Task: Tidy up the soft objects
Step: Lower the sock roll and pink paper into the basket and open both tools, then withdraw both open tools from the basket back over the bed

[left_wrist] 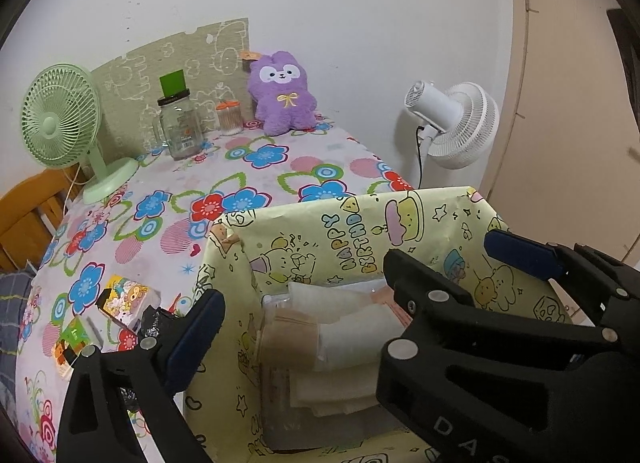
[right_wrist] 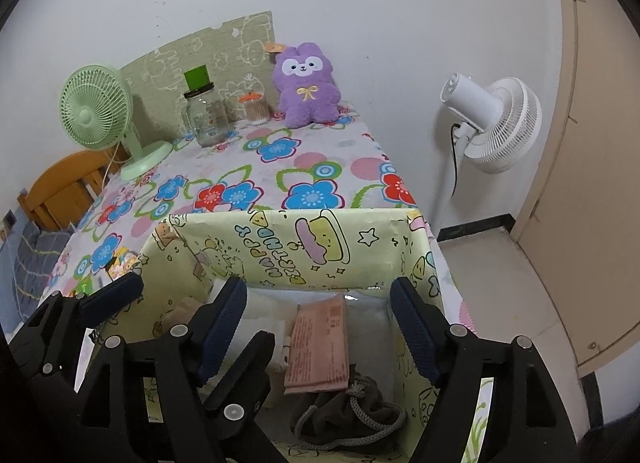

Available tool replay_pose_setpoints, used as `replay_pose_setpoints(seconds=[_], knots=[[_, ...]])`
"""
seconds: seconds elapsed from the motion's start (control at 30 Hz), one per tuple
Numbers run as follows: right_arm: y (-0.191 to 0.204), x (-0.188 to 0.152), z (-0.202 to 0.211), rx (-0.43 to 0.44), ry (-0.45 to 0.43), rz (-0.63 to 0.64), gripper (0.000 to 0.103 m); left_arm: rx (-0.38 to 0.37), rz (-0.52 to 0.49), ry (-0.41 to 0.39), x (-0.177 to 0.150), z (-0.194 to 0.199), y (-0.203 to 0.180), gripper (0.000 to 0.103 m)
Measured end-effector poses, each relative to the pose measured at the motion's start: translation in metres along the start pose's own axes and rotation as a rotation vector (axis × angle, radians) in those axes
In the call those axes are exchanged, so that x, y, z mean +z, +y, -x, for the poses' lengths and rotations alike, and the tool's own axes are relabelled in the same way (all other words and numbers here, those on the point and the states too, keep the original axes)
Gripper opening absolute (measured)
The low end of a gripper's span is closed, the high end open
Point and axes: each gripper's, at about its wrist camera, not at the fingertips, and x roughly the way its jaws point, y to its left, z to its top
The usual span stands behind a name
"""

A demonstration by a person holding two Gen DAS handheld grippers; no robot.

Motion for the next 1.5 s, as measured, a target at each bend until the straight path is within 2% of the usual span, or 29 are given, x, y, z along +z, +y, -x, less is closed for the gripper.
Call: replay_pose_setpoints(seconds=[0.17,0.33,0.4,0.63,0.77,1.0,1.27,1.5], knots=[[-0.002,0.003,-0.003,0.005,-0.014,0.021,0.077,0.003,0.004,0.000,0.001,-0.002,0.000,0.099],[-0.006,0.007,-0.005,0.013,-0.020,0.016,0.077,-0.033,0.017,0.010,0.004,-0.001,0.003,0.098],[-0.005,0.008,-0.003,-0.005,-0.027,0.015,0.077,-0.070,0.027,0.013,0.004,0.002,0.005,0.099],[0.010,0.013,0.016,-0.011,-0.053,0.036,0.077,-0.076,0.035,-0.018,0.004,0.022,0.016,0.099],[0.025,0.016,0.026,-0.026,-0.076,0.047,0.085,-0.069,0.038,-0.037,0.004,0.034,0.027,0.099],[0.053,0.020,0.042,-0.024,-0.102,0.065,0.087,-0.048,0.048,-0.064,0.004,0.053,0.051,0.103],[0.091,0.023,0.058,-0.003,-0.129,0.102,0.098,-0.006,0.048,-0.078,0.000,0.069,0.078,0.103],[0.125,0.024,0.066,0.007,-0.141,0.132,0.101,0.013,0.066,-0.108,-0.003,0.084,0.104,0.103]])
